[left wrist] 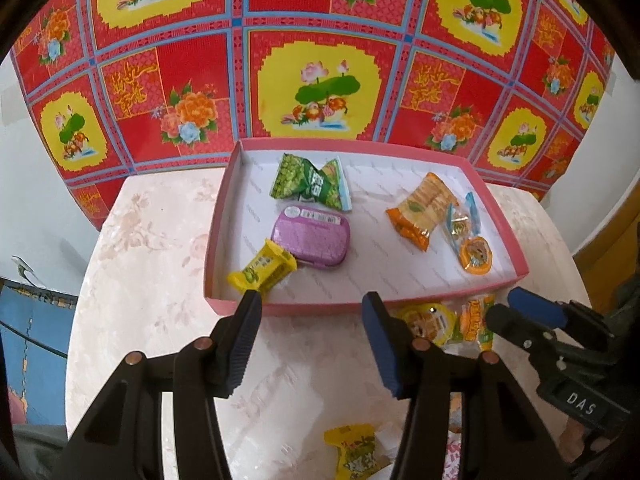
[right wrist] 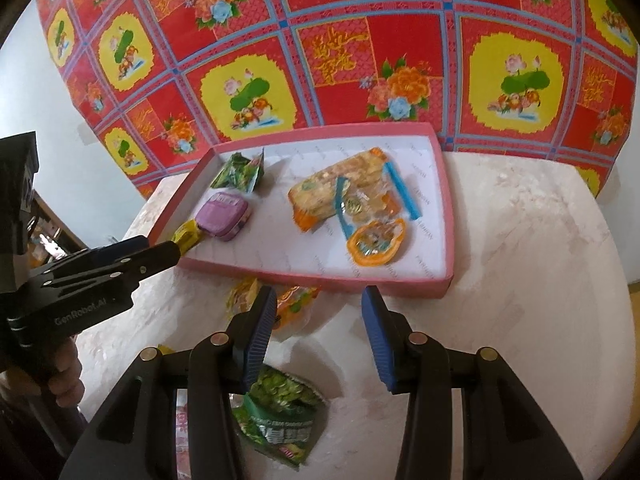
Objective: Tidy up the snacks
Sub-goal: 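Withdraw both grippers from the box toward the loose snacks, then grasp the orange-green striped candy packet with the right gripper, then grasp the yellow-wrapped round candy with the left gripper while the right holds the striped packet, then carry the yellow candy and striped packet into the pink box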
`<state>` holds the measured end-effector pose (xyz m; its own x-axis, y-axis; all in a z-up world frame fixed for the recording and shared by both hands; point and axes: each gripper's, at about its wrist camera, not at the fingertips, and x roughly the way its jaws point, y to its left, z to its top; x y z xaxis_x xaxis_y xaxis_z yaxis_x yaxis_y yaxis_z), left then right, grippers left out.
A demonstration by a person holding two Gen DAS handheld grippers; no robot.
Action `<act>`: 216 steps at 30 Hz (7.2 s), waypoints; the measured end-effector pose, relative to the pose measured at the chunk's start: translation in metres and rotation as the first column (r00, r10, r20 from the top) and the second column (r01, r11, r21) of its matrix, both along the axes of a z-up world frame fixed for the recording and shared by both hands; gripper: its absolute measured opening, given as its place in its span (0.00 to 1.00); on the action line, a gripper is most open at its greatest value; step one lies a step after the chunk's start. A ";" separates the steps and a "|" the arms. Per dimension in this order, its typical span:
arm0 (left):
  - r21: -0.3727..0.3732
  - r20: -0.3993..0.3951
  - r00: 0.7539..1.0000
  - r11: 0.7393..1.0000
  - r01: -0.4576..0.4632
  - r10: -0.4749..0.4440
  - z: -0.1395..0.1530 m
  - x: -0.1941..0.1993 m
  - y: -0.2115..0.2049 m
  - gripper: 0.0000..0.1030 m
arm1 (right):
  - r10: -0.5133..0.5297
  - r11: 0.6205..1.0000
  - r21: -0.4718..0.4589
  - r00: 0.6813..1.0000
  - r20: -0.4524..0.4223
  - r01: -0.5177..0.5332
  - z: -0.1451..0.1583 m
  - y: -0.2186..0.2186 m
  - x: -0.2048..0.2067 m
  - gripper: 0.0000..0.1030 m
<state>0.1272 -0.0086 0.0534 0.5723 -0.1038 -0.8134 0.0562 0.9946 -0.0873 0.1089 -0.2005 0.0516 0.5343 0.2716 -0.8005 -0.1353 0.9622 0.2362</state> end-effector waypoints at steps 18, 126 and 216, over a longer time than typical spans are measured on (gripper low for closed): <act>-0.055 -0.033 0.999 0.998 0.019 -0.021 -0.008 -0.005 -0.004 0.53 | -0.004 0.995 0.099 0.997 -0.071 0.011 -0.017 0.010 0.007 0.32; -0.103 0.025 0.999 0.994 0.047 -0.044 -0.017 -0.022 -0.016 0.22 | -0.029 1.000 -0.004 1.000 0.007 0.029 -0.024 -0.016 -0.014 0.22; -0.050 0.033 0.994 0.994 0.101 -0.100 -0.022 0.049 -0.017 0.22 | 0.011 0.998 0.068 1.000 0.028 -0.013 -0.019 0.002 0.051 0.21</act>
<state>0.1764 -0.0260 0.0310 0.5816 -0.2031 -0.7877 0.1591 0.9780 -0.1347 0.1599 -0.1989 0.0326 0.5524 0.3316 -0.7648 -0.1536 0.9423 0.2976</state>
